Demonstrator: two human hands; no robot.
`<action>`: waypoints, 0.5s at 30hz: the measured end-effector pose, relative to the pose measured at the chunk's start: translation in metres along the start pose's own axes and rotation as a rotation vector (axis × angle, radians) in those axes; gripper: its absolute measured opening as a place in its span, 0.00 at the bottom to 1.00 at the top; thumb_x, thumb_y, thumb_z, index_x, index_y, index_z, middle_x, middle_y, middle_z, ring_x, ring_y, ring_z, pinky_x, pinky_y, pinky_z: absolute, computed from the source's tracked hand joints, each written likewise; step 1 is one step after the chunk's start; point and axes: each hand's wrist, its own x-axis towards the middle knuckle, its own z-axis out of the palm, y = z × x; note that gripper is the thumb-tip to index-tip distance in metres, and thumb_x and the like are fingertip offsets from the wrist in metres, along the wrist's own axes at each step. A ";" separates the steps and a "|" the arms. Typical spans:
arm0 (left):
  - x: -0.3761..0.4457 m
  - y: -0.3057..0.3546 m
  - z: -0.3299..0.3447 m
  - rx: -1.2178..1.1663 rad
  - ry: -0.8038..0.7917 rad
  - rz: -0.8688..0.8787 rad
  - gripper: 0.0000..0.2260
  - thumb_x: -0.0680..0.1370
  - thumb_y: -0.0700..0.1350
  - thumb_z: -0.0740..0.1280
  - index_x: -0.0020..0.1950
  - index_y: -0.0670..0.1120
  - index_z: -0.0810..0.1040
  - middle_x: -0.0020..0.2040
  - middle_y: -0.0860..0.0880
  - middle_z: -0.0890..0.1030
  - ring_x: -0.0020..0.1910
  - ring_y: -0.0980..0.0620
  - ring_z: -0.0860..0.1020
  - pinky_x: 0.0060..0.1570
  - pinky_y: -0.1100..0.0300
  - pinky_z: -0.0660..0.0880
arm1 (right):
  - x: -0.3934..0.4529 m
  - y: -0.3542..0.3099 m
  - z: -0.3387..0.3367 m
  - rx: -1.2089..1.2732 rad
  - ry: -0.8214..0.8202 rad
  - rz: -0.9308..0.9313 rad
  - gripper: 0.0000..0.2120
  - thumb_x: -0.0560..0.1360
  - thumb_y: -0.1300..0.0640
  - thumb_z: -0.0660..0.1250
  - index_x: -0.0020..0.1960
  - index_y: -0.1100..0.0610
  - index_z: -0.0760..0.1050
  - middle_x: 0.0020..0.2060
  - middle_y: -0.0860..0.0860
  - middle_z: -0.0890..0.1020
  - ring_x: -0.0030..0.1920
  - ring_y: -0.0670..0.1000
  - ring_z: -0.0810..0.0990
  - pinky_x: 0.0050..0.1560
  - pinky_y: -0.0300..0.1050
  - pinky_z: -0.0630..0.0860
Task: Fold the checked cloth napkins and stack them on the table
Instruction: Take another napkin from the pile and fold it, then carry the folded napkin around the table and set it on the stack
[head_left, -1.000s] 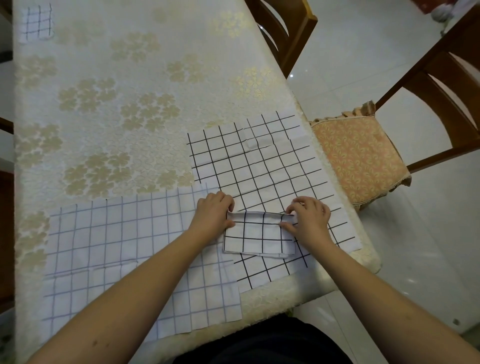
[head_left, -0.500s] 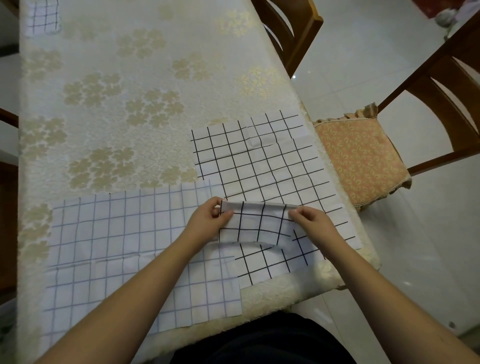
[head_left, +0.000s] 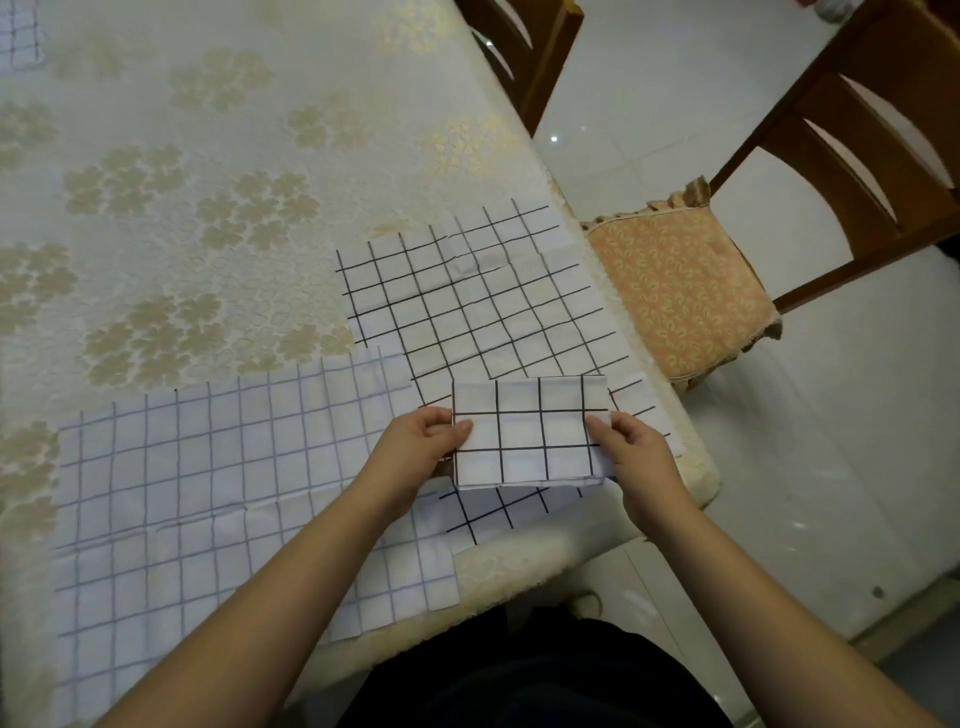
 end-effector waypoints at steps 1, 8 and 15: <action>-0.004 0.003 0.009 0.024 0.001 0.001 0.07 0.78 0.44 0.70 0.51 0.41 0.78 0.30 0.55 0.79 0.36 0.57 0.79 0.38 0.61 0.78 | -0.004 -0.001 -0.009 0.010 0.015 -0.011 0.20 0.73 0.48 0.72 0.47 0.67 0.76 0.40 0.68 0.76 0.42 0.55 0.75 0.47 0.54 0.74; -0.028 0.018 0.089 0.101 -0.023 0.082 0.09 0.75 0.43 0.73 0.52 0.41 0.78 0.36 0.43 0.76 0.40 0.53 0.80 0.36 0.60 0.78 | -0.044 0.000 -0.094 0.162 0.088 0.024 0.07 0.77 0.54 0.69 0.48 0.57 0.82 0.47 0.62 0.83 0.44 0.60 0.79 0.47 0.56 0.74; -0.070 0.011 0.202 0.205 -0.083 0.122 0.09 0.76 0.40 0.72 0.54 0.40 0.78 0.37 0.42 0.77 0.43 0.48 0.81 0.37 0.59 0.80 | -0.102 0.027 -0.206 0.227 0.181 -0.058 0.06 0.78 0.58 0.68 0.53 0.56 0.82 0.46 0.53 0.86 0.50 0.55 0.84 0.50 0.50 0.79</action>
